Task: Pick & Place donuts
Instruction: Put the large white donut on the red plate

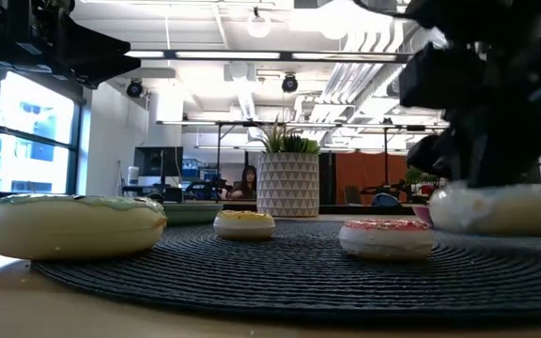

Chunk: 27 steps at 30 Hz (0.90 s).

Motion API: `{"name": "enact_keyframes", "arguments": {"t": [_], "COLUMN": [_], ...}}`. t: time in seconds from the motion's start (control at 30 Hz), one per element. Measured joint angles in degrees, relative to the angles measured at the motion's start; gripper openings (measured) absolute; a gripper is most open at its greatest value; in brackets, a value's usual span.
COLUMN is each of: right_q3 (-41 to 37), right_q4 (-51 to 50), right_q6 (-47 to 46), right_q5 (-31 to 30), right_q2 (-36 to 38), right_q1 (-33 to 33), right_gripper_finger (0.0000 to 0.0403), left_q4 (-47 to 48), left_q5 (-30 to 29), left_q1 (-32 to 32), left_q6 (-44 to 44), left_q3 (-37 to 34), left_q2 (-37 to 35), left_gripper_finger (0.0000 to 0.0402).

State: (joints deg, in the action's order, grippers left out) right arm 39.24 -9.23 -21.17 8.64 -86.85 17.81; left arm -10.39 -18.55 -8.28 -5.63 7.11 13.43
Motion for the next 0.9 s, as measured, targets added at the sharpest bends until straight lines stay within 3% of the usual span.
{"name": "enact_keyframes", "arguments": {"t": [0.13, 0.23, 0.4, 0.57, 0.67, 0.9], "right_q3": [0.0, 0.0, 0.0, 0.0, -1.1, -10.0], "right_q4": [-3.9, -11.5, -33.3, -48.9, -52.1, -48.6], "right_q6": [-3.0, -5.3, -8.9, -17.9, -22.4, -24.5], "right_q5": [-1.5, -5.1, -17.0, -28.6, -32.1, -30.5], "right_q2": [5.2, 10.7, 20.4, 27.5, 30.4, 34.3], "right_q1": [-1.0, -1.7, -1.6, -1.1, -1.1, -0.9], "right_gripper_finger": [0.0017, 0.0033, 0.0052, 0.0032, 0.0017, 0.0025], "left_q4": [0.0, 0.0, 0.1, 0.1, 0.2, 0.8], "left_q5": [0.0, 0.0, 0.0, 0.0, 0.0, 0.0], "left_q1": [0.0, 0.0, 0.0, 0.0, 0.0, 0.0], "left_q6": [0.0, 0.0, 0.0, 0.0, 0.0, 0.0], "left_q3": [0.0, 0.0, 0.0, 0.0, 0.0, 0.0], "left_q2": [0.0, 0.0, 0.0, 0.0, 0.0, 0.0], "left_gripper_finger": [0.0256, 0.0256, 0.0256, 0.0256, 0.0256, 0.0256]}}
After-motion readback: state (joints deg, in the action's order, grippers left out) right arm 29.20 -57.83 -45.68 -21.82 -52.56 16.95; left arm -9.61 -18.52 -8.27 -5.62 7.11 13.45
